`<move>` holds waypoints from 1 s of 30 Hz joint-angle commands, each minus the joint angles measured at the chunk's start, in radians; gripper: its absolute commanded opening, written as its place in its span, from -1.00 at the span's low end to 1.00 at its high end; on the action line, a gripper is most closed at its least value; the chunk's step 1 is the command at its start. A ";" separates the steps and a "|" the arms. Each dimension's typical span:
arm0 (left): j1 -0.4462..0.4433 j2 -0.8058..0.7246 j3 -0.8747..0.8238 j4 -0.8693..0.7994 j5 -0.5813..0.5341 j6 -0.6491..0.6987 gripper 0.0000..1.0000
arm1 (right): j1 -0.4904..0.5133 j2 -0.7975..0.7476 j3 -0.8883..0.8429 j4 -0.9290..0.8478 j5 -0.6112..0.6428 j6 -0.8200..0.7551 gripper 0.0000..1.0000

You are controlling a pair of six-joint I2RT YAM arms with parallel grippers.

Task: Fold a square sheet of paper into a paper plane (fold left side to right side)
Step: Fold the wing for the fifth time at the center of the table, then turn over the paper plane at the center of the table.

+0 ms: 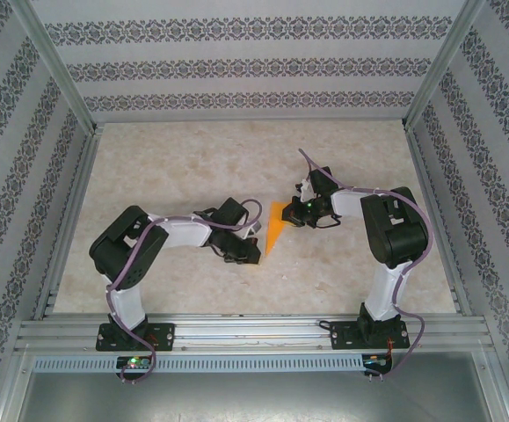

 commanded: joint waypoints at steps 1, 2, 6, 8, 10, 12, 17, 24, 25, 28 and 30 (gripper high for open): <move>-0.016 -0.063 -0.016 -0.037 -0.040 -0.021 -1.00 | 0.002 0.057 -0.009 -0.096 0.128 -0.024 -1.00; -0.016 -0.078 -0.013 -0.029 -0.054 -0.022 -1.00 | 0.003 0.052 -0.001 -0.099 0.127 -0.025 -1.00; -0.012 -0.152 -0.013 0.008 -0.121 -0.021 -1.00 | 0.013 0.033 0.027 -0.093 0.105 -0.029 -1.00; -0.007 -0.195 -0.023 0.039 -0.169 -0.024 -0.99 | 0.021 0.020 0.042 -0.089 0.093 -0.037 -0.95; -0.002 -0.234 -0.031 0.060 -0.219 -0.025 -0.84 | 0.027 0.006 0.053 -0.084 0.089 -0.045 -0.90; 0.001 -0.275 -0.044 0.075 -0.273 -0.019 -0.83 | 0.031 -0.016 0.060 -0.080 0.088 -0.053 -0.82; 0.014 -0.396 -0.081 0.104 -0.431 0.000 -0.70 | 0.041 -0.093 0.076 -0.094 0.106 -0.068 -0.56; 0.064 -0.566 -0.162 0.178 -0.631 0.024 -0.25 | 0.071 -0.222 0.102 -0.166 0.202 -0.106 -0.12; 0.072 -0.588 -0.173 0.182 -0.663 0.032 -0.11 | 0.079 -0.243 0.103 -0.180 0.222 -0.116 -0.05; 0.089 -0.644 -0.199 0.176 -0.724 0.065 0.19 | 0.109 -0.305 0.101 -0.227 0.302 -0.149 0.12; 0.097 -0.677 -0.213 0.161 -0.760 0.085 0.37 | 0.130 -0.341 0.096 -0.262 0.362 -0.173 0.24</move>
